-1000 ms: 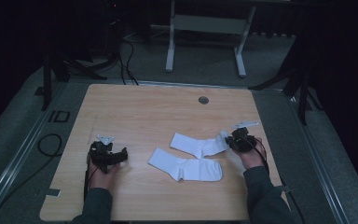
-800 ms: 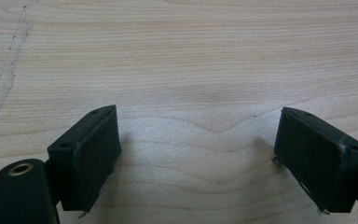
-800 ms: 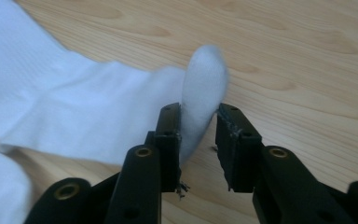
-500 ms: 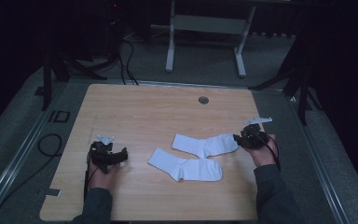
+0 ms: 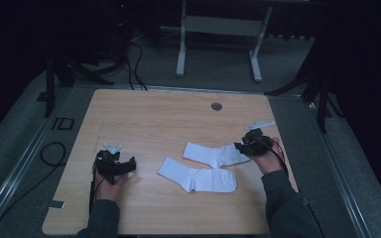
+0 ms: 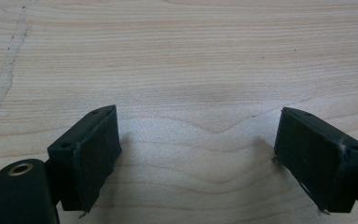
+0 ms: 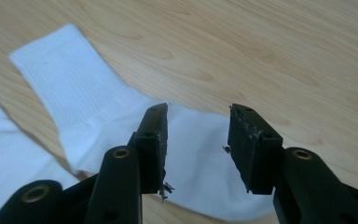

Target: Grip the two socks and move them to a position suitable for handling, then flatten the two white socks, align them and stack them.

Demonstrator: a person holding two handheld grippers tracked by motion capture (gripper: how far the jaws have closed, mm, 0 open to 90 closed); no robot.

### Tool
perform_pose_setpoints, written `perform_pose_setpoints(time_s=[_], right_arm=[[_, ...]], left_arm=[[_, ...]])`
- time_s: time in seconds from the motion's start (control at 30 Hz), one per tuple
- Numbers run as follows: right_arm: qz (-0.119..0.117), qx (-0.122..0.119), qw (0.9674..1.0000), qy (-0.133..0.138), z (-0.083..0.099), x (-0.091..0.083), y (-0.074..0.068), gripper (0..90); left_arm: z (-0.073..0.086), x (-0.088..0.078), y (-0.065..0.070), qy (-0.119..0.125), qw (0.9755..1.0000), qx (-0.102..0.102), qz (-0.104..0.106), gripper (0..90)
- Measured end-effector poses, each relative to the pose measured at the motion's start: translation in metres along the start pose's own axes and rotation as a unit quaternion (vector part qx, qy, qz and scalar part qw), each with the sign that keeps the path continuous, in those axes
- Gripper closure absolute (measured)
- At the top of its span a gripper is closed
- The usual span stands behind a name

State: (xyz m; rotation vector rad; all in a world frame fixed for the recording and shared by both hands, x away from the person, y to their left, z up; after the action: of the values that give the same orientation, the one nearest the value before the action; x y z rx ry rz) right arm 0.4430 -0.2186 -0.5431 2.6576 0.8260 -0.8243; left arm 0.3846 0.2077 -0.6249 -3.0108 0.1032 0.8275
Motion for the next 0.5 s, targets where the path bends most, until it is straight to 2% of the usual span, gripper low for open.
perform_pose_setpoints(time_s=[0.2, 0.37, 0.4, 0.5], right_arm=[[-0.02, -0.017, 0.9997, -0.003, -0.009, 0.009, -0.016, 57.0], [-0.051, -0.029, 0.9982, -0.006, -0.017, 0.019, -0.032, 57.0], [-0.051, -0.029, 0.9982, -0.006, -0.017, 0.019, -0.032, 57.0], [-0.065, -0.047, 0.9966, -0.017, -0.018, 0.03, -0.042, 57.0]], left_arm=[[0.0, 0.0, 0.0, 0.0, 1.0, 0.0, 0.0, 14.1], [0.0, 0.0, 0.0, 0.0, 1.0, 0.0, 0.0, 14.1], [0.0, 0.0, 0.0, 0.0, 1.0, 0.0, 0.0, 14.1], [0.0, 0.0, 0.0, 0.0, 1.0, 0.0, 0.0, 14.1]])
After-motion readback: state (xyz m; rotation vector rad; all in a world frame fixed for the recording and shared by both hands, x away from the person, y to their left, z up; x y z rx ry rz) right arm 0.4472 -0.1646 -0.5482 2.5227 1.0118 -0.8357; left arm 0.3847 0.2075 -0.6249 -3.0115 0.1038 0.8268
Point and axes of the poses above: each handheld gripper's, and its own axes: x roughly forward along the jaws, z roughly out of its underside, y roughly to its right, the point moved 8 cm from there along x, roughly forward along the jaws, and after that the axes turned 14 degrees about y, right-handed, at the moved point
